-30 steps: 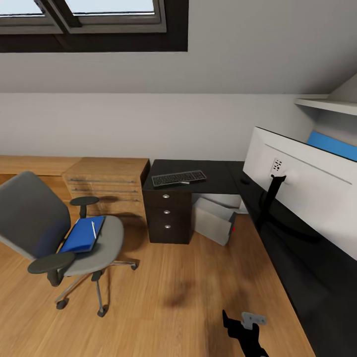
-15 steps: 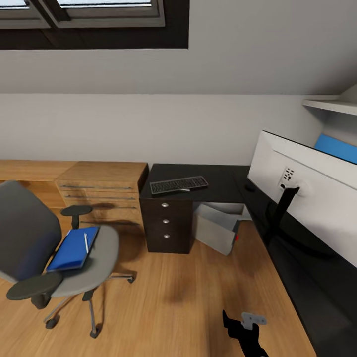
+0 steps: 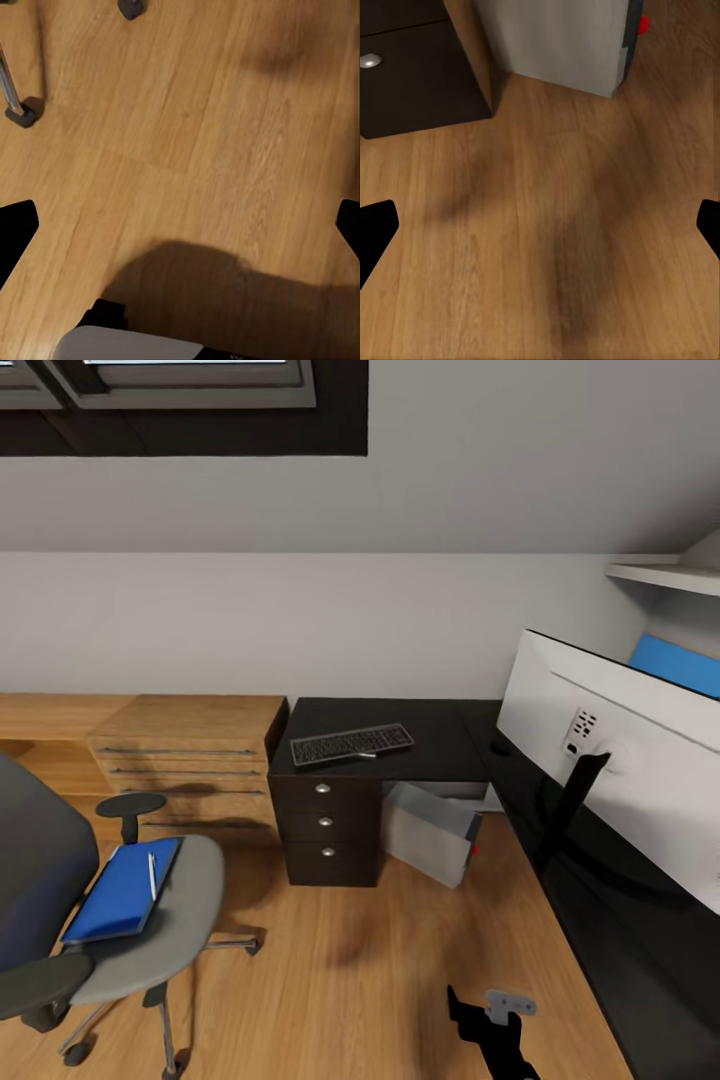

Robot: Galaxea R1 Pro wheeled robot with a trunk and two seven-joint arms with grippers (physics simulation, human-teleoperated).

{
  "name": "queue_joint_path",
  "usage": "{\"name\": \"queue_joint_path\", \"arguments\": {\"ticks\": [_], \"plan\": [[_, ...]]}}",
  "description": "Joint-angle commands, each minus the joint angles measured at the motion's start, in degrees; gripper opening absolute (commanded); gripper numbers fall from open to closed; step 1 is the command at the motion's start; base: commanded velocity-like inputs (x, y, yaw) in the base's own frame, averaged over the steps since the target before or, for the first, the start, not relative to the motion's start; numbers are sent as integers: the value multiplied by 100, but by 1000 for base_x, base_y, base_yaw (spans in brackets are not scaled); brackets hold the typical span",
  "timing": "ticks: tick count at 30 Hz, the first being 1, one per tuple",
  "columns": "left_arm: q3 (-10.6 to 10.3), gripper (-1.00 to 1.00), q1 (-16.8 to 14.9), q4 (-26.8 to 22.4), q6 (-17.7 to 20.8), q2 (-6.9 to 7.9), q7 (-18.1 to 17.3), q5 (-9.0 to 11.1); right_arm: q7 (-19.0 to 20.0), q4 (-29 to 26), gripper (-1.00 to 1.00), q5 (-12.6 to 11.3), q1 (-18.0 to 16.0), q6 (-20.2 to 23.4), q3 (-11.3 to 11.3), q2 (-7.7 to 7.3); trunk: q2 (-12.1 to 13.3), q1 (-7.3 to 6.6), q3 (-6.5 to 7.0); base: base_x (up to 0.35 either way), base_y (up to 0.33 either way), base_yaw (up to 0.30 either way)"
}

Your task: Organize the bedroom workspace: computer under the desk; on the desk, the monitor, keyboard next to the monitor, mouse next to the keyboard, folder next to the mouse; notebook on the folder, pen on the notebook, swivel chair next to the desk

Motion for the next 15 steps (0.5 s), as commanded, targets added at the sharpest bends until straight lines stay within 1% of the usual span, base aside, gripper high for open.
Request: {"name": "queue_joint_path", "arguments": {"ticks": [1, 8, 15], "plan": [[-48, 100, -2, 0, -22, 5, 49, 27, 32, 10, 100, 14, -6, -22, -51, 0, -4, 0, -4, 16, 0, -167], [-48, 100, -3, 1, -22, 5, 48, 24, 30, 10, 100, 15, -5, -22, -51, 9, -4, 0, 2, 6, 0, -151], [-48, 100, -4, 1, -22, 5, 48, 28, 30, 10, 100, 15, -6, -22, -51, 19, -4, 0, 3, 1, 0, -35]]}}
